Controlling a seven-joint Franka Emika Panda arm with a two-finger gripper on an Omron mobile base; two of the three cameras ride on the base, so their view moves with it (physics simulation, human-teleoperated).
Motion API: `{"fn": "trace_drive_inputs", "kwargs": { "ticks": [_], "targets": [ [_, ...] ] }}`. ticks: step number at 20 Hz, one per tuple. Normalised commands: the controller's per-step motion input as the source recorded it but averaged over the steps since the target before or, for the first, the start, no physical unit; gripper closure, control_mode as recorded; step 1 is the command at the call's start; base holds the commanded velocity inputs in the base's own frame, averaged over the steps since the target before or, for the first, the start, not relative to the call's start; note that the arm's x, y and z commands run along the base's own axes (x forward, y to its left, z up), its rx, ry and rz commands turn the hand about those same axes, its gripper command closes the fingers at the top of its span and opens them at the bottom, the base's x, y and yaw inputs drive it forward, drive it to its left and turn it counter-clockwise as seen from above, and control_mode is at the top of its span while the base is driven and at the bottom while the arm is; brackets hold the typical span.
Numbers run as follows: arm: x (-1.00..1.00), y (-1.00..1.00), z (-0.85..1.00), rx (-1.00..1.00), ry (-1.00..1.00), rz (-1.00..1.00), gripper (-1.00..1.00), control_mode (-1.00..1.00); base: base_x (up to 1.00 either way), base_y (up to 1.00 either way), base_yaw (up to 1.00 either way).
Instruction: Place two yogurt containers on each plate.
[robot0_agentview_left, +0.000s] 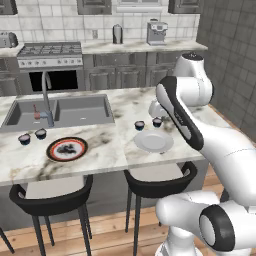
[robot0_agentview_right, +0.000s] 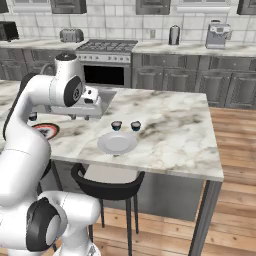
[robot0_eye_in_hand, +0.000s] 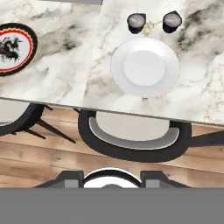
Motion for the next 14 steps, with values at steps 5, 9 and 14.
{"fn": "trace_drive_inputs", "kwargs": {
  "ticks": [5,9,14],
  "targets": [
    [0.38,-0.09,-0.05,0.01,0.07,0.0,-1.0,-1.0,0.0,0.0,0.0],
    [1.0,-0.06,-0.26,0.0,0.24,0.0,-1.0,-1.0,0.0,0.0,0.0],
    [1.0,-0.11,-0.27,0.0,0.4,0.06,-1.0,-1.0,0.0,0.0,0.0]
  ]
}}
